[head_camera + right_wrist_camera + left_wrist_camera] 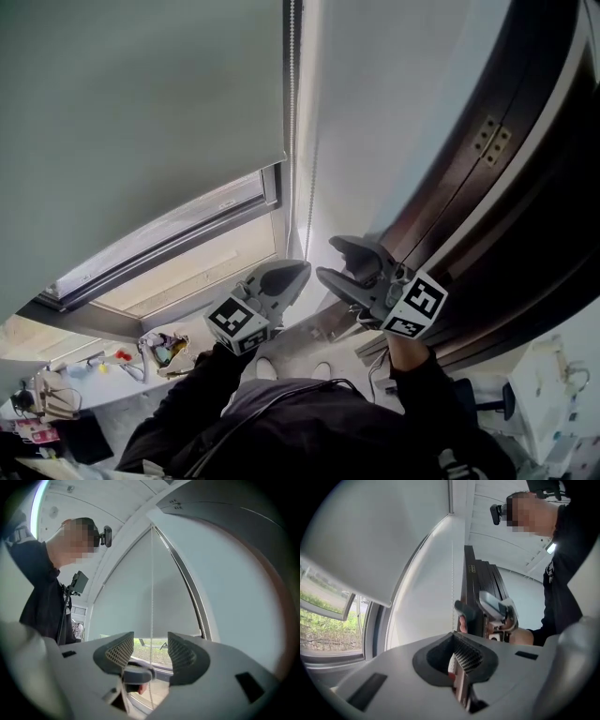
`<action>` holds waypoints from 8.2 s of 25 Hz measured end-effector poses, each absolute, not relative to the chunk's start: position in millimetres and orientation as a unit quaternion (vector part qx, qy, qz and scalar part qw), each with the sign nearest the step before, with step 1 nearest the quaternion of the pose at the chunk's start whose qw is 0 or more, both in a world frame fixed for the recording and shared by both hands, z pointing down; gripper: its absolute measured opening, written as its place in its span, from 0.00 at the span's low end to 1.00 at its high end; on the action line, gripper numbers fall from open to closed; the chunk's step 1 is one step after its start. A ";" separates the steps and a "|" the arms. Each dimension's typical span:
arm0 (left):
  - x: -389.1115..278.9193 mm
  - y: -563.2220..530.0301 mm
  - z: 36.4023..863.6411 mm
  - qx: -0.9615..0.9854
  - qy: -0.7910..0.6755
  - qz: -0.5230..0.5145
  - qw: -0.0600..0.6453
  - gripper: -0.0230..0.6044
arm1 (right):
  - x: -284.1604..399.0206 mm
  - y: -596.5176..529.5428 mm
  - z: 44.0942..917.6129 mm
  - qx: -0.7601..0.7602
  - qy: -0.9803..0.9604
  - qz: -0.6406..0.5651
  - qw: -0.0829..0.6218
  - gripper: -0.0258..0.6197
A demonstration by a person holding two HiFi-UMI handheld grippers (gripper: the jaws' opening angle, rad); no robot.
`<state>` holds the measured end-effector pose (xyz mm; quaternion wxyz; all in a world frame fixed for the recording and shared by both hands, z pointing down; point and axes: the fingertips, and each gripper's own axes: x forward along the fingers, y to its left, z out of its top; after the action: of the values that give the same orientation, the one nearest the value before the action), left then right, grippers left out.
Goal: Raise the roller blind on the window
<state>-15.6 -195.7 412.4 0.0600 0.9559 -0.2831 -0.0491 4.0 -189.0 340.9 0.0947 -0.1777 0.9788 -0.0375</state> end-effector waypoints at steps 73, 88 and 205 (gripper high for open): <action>-41.7 -193.7 288.4 0.954 -0.284 -0.096 -0.025 0.12 | -62.4 -161.3 554.7 -0.146 0.968 -0.150 -0.140 0.05; -45.4 -191.0 307.8 0.959 -0.281 -0.036 -0.024 0.06 | -56.6 -141.6 530.6 -0.074 0.975 -0.162 -0.130 0.23; -39.9 -179.5 538.3 0.949 -0.286 0.070 0.114 0.06 | -42.4 -166.9 478.4 -0.119 0.983 -0.132 -0.047 0.38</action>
<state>-39.9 -179.5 538.3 0.1142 0.9489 -0.2858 0.0698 -42.4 -166.9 478.4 -0.0467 -0.1194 0.9829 -0.1319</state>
